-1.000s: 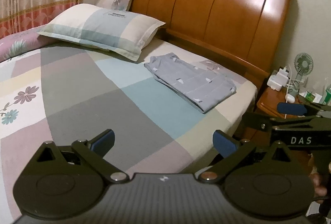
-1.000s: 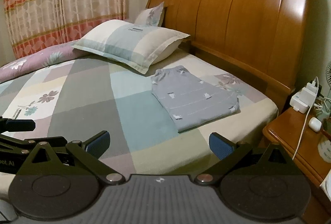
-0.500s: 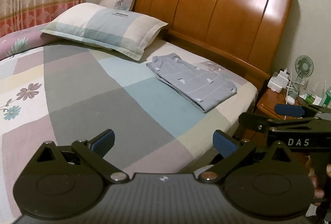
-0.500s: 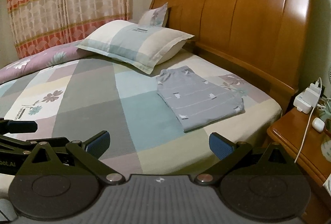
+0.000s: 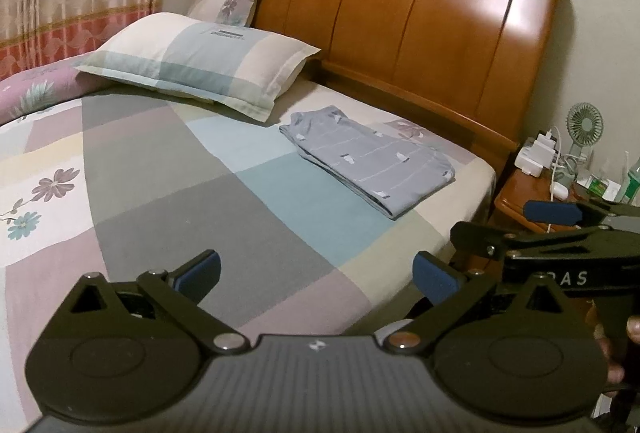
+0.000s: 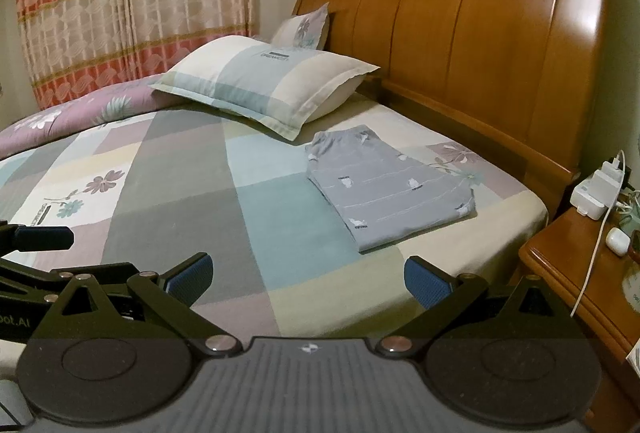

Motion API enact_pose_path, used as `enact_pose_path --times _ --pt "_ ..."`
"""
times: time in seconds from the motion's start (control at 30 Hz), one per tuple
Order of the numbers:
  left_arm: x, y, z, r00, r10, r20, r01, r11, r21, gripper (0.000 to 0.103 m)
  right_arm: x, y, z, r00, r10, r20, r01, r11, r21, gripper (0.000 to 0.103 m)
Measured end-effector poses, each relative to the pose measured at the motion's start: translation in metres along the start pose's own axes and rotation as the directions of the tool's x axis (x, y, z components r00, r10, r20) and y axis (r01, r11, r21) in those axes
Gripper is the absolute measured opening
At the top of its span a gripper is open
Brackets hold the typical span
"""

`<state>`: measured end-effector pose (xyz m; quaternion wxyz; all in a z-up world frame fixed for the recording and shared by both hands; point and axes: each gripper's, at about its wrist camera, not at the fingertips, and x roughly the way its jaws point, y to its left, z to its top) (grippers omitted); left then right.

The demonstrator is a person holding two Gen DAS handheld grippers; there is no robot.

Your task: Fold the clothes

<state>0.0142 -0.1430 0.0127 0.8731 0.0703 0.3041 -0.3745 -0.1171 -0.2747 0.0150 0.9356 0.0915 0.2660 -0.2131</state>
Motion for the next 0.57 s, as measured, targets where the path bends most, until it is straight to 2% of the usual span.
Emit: enact_pose_path --times 0.57 --pt "-0.0021 -0.0009 -0.0004 1.0 -0.013 0.005 0.012 1.0 0.011 0.102 0.0009 0.0004 -0.0001 1.0 -0.003 -0.002 0.003 1.0 -0.001 0.103"
